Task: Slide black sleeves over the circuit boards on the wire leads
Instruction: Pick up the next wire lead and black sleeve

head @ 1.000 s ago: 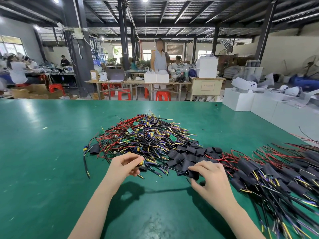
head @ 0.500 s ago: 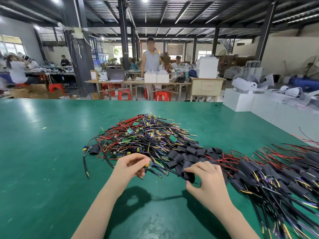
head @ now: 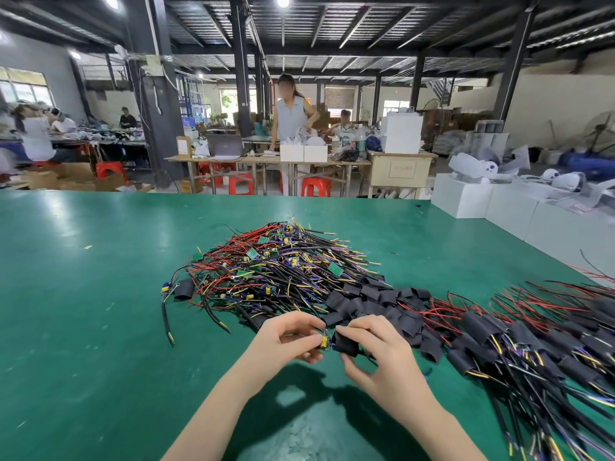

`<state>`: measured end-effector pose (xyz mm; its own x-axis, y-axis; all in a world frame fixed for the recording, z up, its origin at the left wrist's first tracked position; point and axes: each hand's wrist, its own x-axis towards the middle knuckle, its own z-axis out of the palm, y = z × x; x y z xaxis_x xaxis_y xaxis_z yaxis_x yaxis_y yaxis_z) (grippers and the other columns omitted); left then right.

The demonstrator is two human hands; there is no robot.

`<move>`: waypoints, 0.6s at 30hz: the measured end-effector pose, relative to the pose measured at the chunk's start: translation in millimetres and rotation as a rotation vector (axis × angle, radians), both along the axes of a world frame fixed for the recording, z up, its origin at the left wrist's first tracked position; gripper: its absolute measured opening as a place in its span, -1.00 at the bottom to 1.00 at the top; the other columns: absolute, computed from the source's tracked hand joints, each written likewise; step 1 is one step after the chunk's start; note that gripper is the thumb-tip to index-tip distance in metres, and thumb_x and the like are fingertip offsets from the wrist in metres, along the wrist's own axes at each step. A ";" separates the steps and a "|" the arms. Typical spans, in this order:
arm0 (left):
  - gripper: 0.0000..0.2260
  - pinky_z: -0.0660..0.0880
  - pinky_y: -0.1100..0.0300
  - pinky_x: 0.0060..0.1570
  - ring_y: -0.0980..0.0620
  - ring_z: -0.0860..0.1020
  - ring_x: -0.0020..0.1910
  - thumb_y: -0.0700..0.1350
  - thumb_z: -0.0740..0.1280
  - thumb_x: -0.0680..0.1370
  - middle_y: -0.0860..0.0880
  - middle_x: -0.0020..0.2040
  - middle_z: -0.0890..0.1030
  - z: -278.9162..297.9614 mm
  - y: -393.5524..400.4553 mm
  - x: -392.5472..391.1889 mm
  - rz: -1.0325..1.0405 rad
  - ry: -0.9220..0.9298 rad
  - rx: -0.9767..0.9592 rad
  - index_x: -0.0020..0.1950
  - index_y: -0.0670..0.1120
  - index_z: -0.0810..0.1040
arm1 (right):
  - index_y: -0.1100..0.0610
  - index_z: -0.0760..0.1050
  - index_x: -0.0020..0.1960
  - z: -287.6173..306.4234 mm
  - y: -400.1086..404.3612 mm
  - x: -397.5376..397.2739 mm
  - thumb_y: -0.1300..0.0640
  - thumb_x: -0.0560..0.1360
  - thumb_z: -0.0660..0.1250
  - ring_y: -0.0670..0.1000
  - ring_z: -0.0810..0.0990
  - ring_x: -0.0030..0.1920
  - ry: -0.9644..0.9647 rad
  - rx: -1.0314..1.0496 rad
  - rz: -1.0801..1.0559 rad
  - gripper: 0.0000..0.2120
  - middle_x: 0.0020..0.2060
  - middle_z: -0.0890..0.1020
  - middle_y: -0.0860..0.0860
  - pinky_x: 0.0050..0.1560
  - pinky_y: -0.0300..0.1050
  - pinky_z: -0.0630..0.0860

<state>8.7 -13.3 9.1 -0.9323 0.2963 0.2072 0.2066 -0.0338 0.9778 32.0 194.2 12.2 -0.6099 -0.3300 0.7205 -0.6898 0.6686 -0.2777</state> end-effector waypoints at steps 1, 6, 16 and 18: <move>-0.87 0.58 0.14 -0.15 -0.11 0.66 -0.21 -0.19 0.42 0.48 -0.13 -0.15 0.65 -0.3 0.1 -0.3 -0.002 -0.007 0.008 0.01 -0.11 0.65 | 0.14 0.61 0.09 -0.2 0.5 -0.5 0.23 0.33 0.49 0.02 0.53 -0.03 -0.002 -0.002 0.005 -0.68 -0.05 0.58 -0.04 0.05 -0.21 0.43; -0.91 0.55 0.17 -0.19 -0.08 0.63 -0.24 -0.16 0.44 0.47 -0.13 -0.18 0.65 -2.1 1.1 -2.1 -0.051 -0.057 0.081 -0.05 -0.12 0.66 | 0.14 0.61 0.08 -1.9 -1.1 -3.5 0.23 0.31 0.49 0.04 0.52 -0.02 0.065 0.048 0.009 -0.66 -0.06 0.58 -0.04 0.04 -0.14 0.47; -0.90 0.57 0.18 -0.16 -0.06 0.65 -0.23 -0.31 0.41 0.50 -0.12 -0.19 0.66 -2.5 2.7 -2.1 0.014 0.096 -0.001 -0.10 -0.12 0.64 | 0.09 0.63 0.07 -3.2 0.2 0.6 0.23 0.36 0.46 -0.24 0.55 -0.04 -0.091 -0.139 0.107 -0.72 -0.05 0.58 -0.13 0.00 -0.37 0.47; -0.92 0.56 0.18 -0.17 -0.07 0.65 -0.23 -0.30 0.41 0.51 -0.12 -0.20 0.66 -2.8 2.7 -2.4 0.019 0.077 0.021 -0.10 -0.13 0.64 | 0.09 0.63 0.07 -2.9 0.1 0.0 0.23 0.36 0.47 -0.23 0.56 -0.03 -0.091 -0.146 0.115 -0.71 -0.04 0.58 -0.14 0.01 -0.36 0.47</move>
<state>6.3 -10.6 6.3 -0.9188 0.2734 0.2848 0.2823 -0.0493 0.9581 32.0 194.3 9.3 -0.6390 -0.2970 0.7095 -0.7267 0.5353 -0.4305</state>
